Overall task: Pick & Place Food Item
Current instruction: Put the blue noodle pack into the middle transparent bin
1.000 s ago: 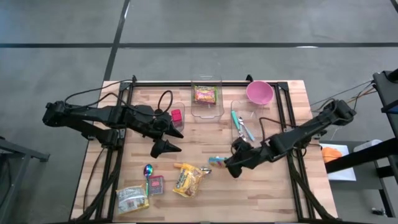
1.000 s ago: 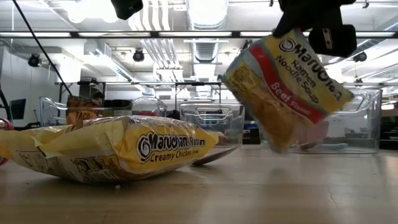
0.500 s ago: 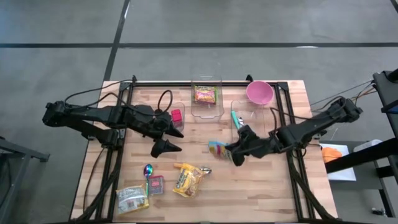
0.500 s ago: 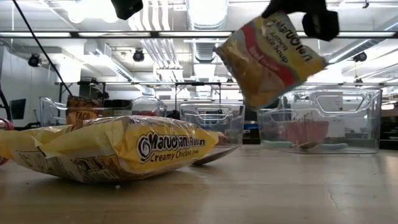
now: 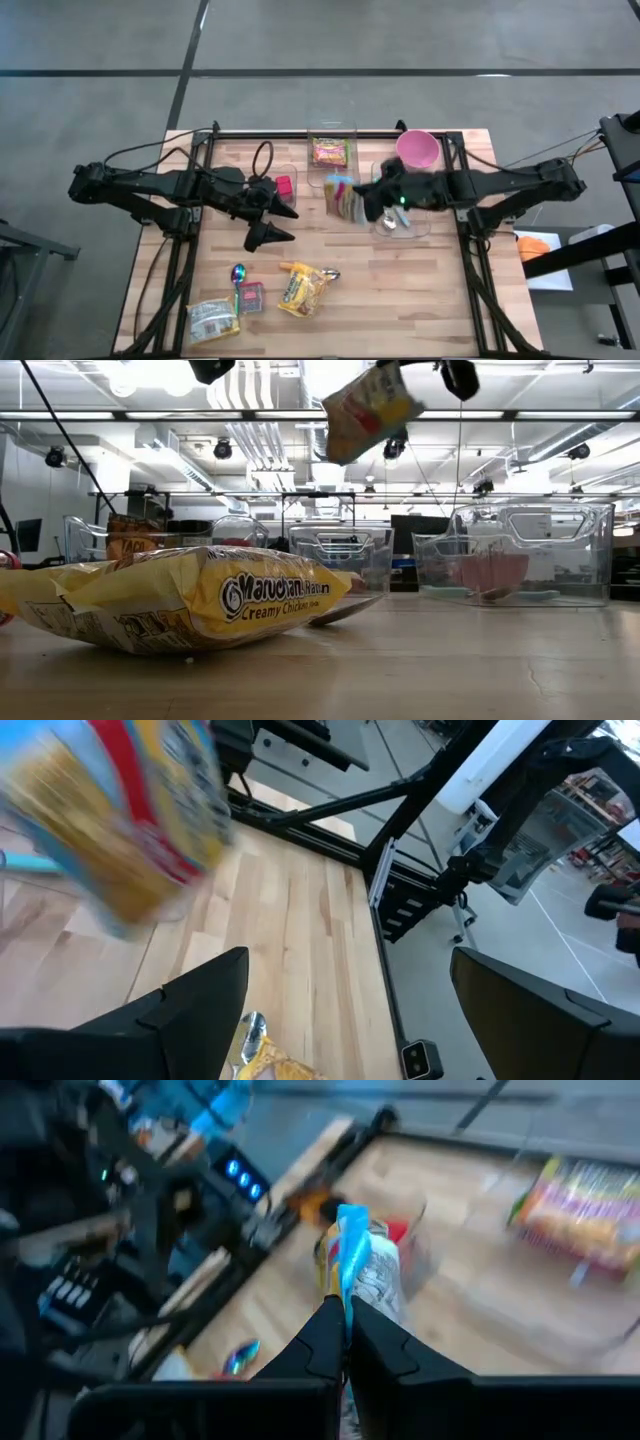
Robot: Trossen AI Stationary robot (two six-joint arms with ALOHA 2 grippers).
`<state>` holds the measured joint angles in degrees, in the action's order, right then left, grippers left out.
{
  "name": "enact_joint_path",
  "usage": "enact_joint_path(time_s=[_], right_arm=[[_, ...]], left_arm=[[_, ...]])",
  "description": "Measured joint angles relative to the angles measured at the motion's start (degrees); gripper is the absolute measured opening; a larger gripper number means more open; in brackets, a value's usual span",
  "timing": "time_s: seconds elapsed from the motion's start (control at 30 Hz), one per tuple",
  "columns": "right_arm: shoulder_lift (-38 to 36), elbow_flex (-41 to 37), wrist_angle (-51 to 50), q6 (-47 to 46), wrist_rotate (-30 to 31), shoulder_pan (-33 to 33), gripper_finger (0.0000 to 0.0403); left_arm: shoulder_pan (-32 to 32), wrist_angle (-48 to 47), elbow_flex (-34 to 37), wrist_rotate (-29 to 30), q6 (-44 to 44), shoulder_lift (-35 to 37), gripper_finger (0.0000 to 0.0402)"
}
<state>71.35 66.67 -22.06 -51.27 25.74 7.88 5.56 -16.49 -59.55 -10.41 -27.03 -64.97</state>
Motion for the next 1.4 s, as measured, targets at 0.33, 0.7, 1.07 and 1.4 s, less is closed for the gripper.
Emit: enact_joint_path(time_s=[0.33,0.7,1.07,1.4], right_arm=[[0.02,3.64,0.01,5.04,-4.26,-10.61,0.0008],[4.60,3.48,5.74,8.41,-14.71,-20.02,0.0008],[13.83,7.73,9.03,10.39,-23.63,-28.19,0.0008],[19.33,8.94,9.00,10.67,-32.59,-35.74,0.0008]], left_arm=[[0.00,0.05,0.00,0.76,0.15,0.00,0.0355],[0.00,0.50,0.00,0.78,0.15,0.00,0.0356],[0.00,0.59,0.00,0.80,1.06,0.00,0.0356],[-0.04,1.23,0.00,2.49,0.09,0.00,0.0356]])
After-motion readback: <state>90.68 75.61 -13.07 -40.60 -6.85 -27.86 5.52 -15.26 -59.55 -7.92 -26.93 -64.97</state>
